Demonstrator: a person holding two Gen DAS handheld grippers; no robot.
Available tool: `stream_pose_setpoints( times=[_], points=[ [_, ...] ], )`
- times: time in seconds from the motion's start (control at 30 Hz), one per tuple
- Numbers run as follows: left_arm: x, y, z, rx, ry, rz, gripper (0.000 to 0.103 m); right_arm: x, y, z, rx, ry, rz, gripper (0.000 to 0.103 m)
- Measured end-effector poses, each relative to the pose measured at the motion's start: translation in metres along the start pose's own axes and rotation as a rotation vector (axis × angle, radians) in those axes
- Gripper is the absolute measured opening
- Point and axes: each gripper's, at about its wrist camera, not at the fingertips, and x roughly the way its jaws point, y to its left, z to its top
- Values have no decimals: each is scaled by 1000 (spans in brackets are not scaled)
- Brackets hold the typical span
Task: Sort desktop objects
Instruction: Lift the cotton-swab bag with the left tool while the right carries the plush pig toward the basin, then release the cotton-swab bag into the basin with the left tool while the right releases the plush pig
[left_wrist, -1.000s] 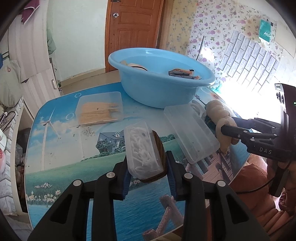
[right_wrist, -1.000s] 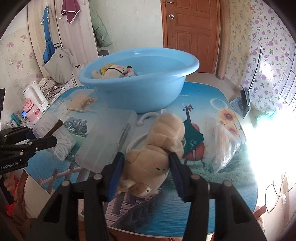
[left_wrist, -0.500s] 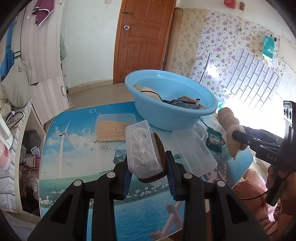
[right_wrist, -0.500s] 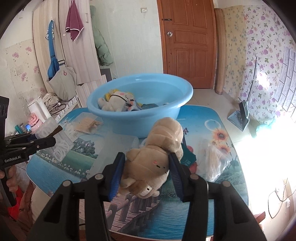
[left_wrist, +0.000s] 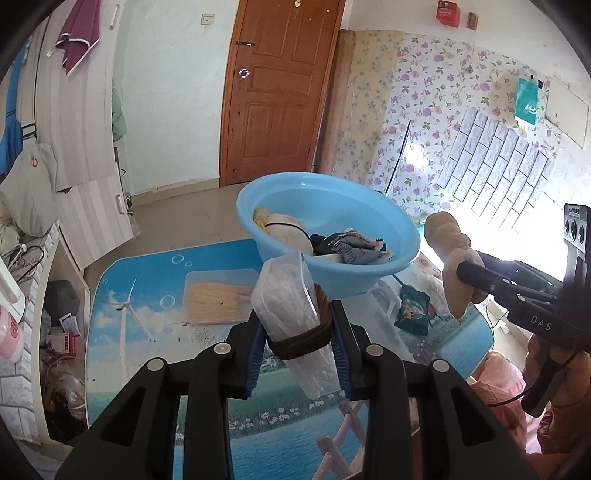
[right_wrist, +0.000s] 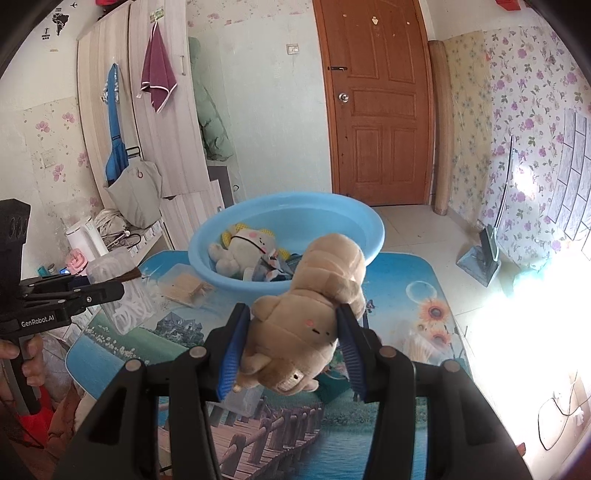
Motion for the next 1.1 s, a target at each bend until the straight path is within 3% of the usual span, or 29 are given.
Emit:
stream_pose_setpoints(
  times=[0.43,0.77,1.1],
  points=[
    [10,-15,25,36,-20,-34,31,17,-2,19,-1,-24,49,47],
    [1,-19,54,49,-92,-35,31,25,-2,24,-4,-18,52,47],
    [45,-37,92,95,-91,-65,31,47,-2,32,-2,-10,63,47]
  ],
)
